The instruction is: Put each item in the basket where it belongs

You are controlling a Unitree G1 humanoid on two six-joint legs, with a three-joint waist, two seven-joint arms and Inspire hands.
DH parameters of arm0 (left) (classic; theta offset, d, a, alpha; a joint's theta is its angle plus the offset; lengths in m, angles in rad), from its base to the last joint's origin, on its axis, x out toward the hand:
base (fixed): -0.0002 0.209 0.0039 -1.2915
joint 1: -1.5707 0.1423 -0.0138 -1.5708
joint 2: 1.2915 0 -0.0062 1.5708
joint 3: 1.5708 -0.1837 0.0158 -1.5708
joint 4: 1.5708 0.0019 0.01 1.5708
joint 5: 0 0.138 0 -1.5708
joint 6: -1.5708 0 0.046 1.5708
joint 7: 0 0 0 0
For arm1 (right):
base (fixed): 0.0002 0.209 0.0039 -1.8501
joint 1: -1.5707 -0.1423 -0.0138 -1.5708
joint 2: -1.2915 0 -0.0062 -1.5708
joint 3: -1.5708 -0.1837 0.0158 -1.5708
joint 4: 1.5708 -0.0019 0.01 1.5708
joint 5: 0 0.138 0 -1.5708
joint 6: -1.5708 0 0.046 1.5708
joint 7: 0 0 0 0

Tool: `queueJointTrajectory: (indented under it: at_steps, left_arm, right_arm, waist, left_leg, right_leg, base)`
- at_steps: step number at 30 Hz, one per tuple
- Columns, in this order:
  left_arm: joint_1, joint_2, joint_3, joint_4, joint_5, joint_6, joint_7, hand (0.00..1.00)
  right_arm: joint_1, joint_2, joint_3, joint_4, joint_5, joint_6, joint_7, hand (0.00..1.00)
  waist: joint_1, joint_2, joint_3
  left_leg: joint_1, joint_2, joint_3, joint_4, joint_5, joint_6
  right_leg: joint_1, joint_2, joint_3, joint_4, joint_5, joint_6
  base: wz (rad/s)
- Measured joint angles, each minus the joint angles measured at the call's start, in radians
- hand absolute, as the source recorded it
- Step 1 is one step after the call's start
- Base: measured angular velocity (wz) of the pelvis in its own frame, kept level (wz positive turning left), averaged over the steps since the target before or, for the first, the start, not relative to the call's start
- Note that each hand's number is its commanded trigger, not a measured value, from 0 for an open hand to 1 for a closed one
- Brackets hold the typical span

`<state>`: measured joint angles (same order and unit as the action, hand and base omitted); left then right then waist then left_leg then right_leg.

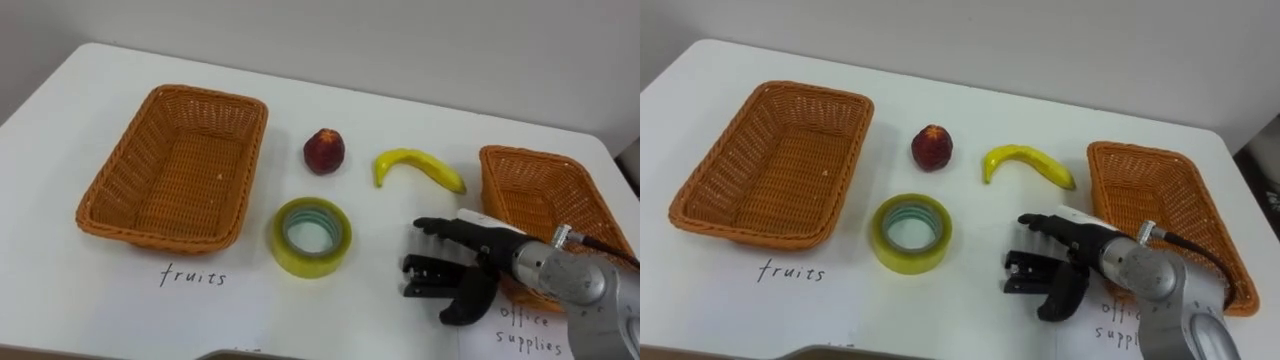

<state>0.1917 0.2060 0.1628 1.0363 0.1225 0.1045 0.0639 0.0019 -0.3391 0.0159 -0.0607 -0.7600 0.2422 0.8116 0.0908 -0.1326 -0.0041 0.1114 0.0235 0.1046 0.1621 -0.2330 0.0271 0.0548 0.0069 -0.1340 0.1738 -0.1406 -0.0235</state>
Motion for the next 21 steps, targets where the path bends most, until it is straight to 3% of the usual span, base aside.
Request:
queueJointTrajectory:
  at_steps: [6,21]
  left_arm:
    - [-0.002,0.013,-0.006,0.008,-0.009,-0.001,0.015,0.00]
    - [-0.015,0.014,-0.029,0.038,-0.011,0.000,0.043,0.00]
  right_arm:
    - [-0.002,-0.014,0.001,0.000,0.000,0.001,0.001,0.00]
    - [-0.021,-0.014,0.043,-0.001,-0.043,0.030,-0.002,0.00]
  waist:
    - [0.000,-0.015,0.0079]
    - [0.025,-0.011,0.0107]
  left_leg:
    - [0.000,0.000,0.000,-0.003,0.000,0.000]
    - [0.004,0.001,0.005,-0.010,0.000,0.000]
  right_leg:
    - [-0.001,0.007,0.000,0.000,0.000,0.000]
    - [-0.003,0.011,0.012,-0.003,0.000,0.000]
  base:
    - [0.00]
    - [-0.01]
